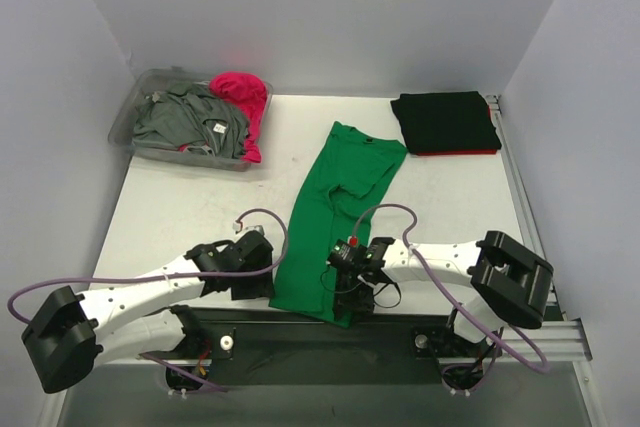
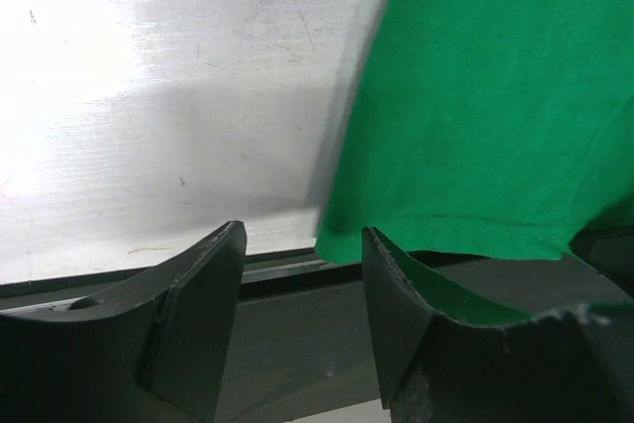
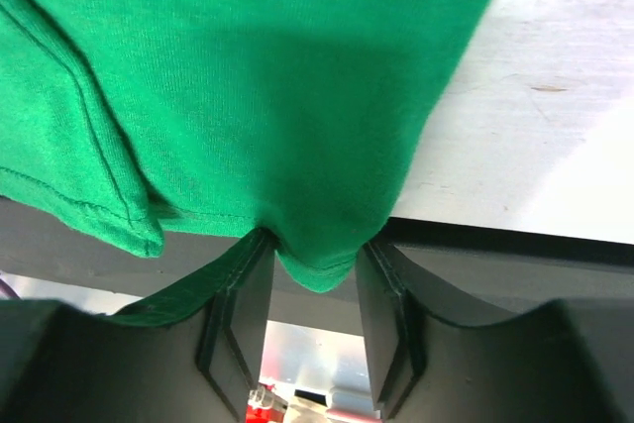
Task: Fold and stack the t-shirts
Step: Grab the bottom of the folded rectangular tshirt with both arms
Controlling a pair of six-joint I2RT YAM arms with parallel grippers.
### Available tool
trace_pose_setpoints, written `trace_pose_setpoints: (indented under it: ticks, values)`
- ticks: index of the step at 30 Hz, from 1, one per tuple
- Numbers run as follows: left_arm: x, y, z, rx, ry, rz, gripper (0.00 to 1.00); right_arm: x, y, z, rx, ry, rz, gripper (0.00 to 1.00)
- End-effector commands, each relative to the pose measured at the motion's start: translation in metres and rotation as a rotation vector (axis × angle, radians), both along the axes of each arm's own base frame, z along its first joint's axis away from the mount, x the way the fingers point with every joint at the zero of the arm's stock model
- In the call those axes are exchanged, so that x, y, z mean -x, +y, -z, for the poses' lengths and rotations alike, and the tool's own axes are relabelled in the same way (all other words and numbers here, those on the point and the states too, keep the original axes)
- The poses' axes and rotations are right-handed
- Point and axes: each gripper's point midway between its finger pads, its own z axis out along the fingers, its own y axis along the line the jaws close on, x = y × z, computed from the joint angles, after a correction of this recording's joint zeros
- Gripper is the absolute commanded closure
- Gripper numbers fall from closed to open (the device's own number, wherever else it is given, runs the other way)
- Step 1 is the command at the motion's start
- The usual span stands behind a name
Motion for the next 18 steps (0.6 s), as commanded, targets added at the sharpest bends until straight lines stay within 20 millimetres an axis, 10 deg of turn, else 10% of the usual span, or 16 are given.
trace_pose_setpoints:
  ticks: [1,18]
  values:
    - [-0.006,-0.008,-0.001,0.028,-0.023,0.016,0.40,0.017,-0.021,0.006,0.084,0.040,0.020,0.63]
    - [-0.001,-0.015,0.013,0.039,0.021,0.039,0.55,0.023,-0.028,0.009,0.108,0.051,0.033,0.83]
